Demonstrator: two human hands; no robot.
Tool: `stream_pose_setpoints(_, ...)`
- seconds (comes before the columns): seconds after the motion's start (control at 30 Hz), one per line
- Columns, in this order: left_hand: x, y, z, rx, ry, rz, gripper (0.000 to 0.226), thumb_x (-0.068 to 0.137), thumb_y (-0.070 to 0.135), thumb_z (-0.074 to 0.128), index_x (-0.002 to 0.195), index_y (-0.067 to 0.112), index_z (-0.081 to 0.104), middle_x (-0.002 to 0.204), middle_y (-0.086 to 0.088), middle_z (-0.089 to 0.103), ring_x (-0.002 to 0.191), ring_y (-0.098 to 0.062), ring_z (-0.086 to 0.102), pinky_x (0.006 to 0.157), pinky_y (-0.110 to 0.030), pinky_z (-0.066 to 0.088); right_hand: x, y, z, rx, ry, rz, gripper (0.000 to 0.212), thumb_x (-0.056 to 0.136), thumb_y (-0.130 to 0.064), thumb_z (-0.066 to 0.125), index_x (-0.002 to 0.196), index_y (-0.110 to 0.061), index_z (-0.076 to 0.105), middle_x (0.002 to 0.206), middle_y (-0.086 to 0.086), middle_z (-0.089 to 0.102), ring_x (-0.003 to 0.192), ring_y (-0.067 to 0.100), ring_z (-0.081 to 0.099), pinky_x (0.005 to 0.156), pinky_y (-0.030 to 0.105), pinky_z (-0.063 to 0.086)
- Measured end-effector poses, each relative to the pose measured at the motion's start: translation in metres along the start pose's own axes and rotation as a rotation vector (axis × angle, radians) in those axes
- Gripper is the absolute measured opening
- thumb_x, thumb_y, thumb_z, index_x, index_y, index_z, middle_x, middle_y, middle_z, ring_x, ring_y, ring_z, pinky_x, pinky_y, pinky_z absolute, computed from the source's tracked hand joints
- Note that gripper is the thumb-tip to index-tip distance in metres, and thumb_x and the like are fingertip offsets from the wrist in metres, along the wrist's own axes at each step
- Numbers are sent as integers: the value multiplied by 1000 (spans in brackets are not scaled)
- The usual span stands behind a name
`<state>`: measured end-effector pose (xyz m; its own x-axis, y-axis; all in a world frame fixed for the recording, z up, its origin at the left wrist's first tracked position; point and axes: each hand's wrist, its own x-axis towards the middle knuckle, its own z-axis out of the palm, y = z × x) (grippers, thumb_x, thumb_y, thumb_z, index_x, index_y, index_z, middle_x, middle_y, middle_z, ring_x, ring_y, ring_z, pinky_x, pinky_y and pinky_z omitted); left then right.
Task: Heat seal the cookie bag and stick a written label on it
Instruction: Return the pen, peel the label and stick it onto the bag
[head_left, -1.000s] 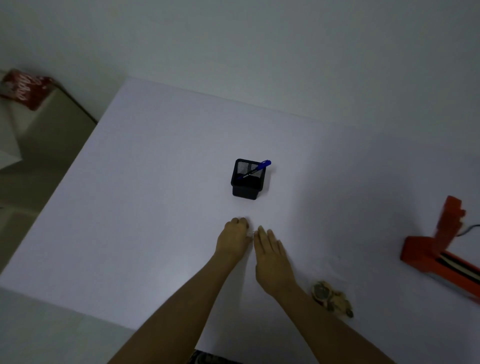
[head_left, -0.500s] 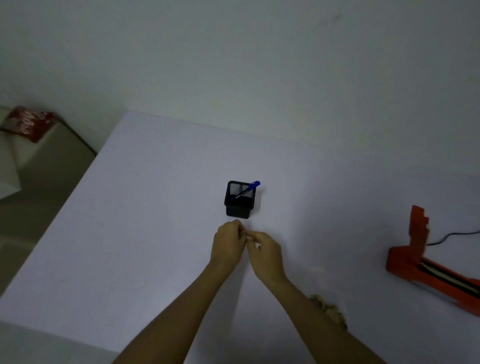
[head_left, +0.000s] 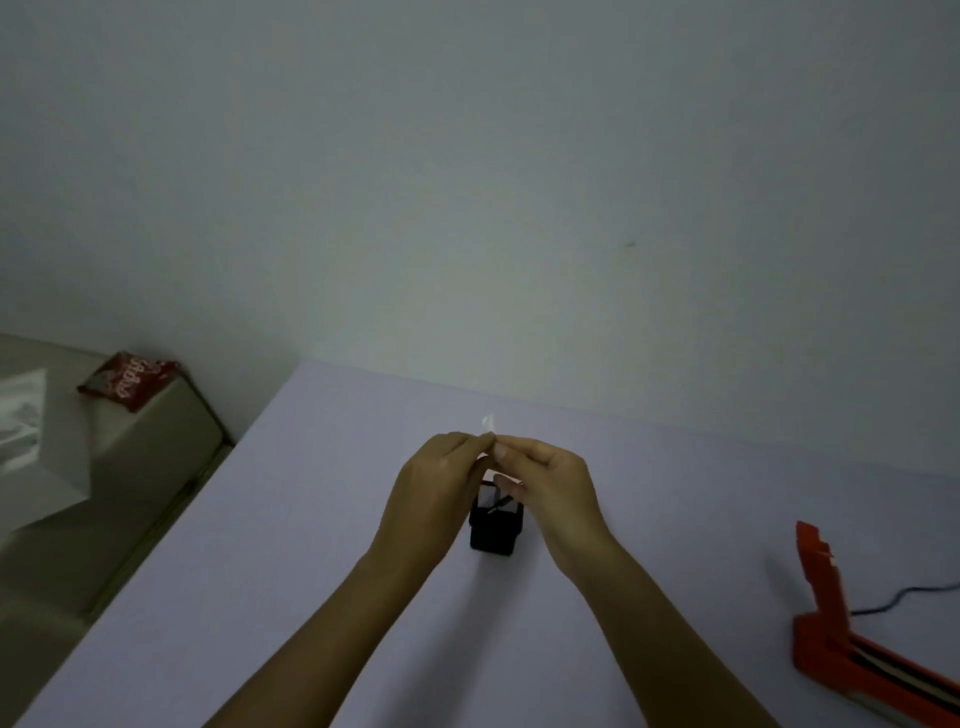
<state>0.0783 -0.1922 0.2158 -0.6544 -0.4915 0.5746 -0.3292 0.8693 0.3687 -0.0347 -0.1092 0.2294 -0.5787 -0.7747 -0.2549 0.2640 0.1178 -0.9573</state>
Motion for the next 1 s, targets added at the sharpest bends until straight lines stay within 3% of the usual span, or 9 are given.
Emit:
stream_pose_setpoints(0.1, 3, -3, -13, -7, 64, 14, 17, 83, 13, 71, 99, 9, 73, 88, -2, 74, 76, -14, 68, 74, -16, 49, -6, -11, 0, 80, -116, 52, 20, 90, -15, 65, 107, -9, 73, 102, 7, 75, 95, 21, 71, 96, 38, 53)
stream_pose_setpoints(0.23, 3, -2, -20, 23, 40, 41, 21, 82, 23, 66, 96, 10, 74, 85, -2, 74, 72, -14, 67, 66, -21, 54, -10, -12, -1, 128, -162, 88, 22, 90, -17, 64, 109, -8, 72, 106, 10, 74, 99, 24, 70, 98, 39, 52)
stream_pose_setpoints(0.4, 2, -1, -19, 75, 19, 78, 19, 76, 14, 77, 94, 9, 74, 82, -4, 73, 70, -18, 66, 60, -24, 54, -13, -9, -6, 118, -172, 91, 20, 91, -17, 64, 107, -11, 73, 105, 11, 74, 101, 25, 69, 96, 39, 53)
stream_pose_setpoints(0.53, 1, 1, -19, 74, 9, 77, 21, 79, 19, 66, 96, 9, 74, 81, -4, 72, 69, -18, 65, 56, -24, 55, -12, -10, -8, 109, -182, 83, 20, 91, -14, 64, 107, -11, 74, 105, 12, 74, 101, 26, 69, 95, 39, 53)
stream_pose_setpoints(1.0, 4, 5, -27, 21, -40, 36, 34, 89, 28, 47, 101, 9, 72, 83, -2, 70, 74, -16, 63, 63, -21, 50, -7, -12, -9, 109, -210, 51, 20, 93, -8, 59, 108, -6, 72, 102, 12, 74, 97, 23, 70, 96, 39, 52)
